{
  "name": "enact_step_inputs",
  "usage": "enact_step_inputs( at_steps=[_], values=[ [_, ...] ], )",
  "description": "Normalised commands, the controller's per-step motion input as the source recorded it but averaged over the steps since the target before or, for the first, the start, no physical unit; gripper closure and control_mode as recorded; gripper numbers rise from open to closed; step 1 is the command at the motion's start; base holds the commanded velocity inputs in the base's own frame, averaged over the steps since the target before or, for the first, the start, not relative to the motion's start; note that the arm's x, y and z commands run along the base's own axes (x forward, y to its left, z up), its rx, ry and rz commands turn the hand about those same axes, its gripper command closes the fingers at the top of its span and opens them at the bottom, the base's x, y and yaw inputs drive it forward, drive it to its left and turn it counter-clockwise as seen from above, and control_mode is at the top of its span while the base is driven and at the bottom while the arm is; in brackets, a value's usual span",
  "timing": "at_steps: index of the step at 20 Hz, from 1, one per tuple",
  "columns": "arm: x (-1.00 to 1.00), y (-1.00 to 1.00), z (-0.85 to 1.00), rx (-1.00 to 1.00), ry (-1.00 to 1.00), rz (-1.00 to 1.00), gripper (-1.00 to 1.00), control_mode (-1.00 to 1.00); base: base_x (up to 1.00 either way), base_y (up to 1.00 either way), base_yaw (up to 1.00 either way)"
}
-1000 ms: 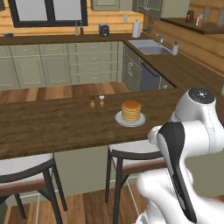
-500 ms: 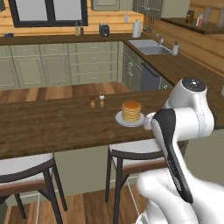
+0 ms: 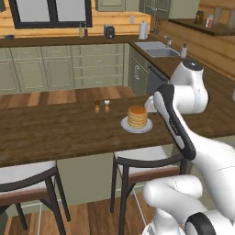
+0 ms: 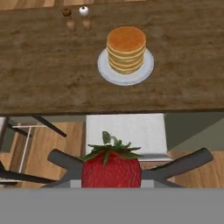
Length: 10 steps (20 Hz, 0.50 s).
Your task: Take the strawberry from the fridge and place it on top of the pancake, located on the dining counter.
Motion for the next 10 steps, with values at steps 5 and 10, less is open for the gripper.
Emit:
enact_step_inputs(
  at_steps=[5, 10],
  values=[
    [1.0, -0.21, -0.12, 0.0, 0.07, 0.0, 1.0, -1.0, 0.0, 0.0, 0.0],
    [1.0, -0.06, -0.19, 0.0, 0.08, 0.0, 1.0, -1.0, 0.0, 0.0, 0.0]
  ],
)
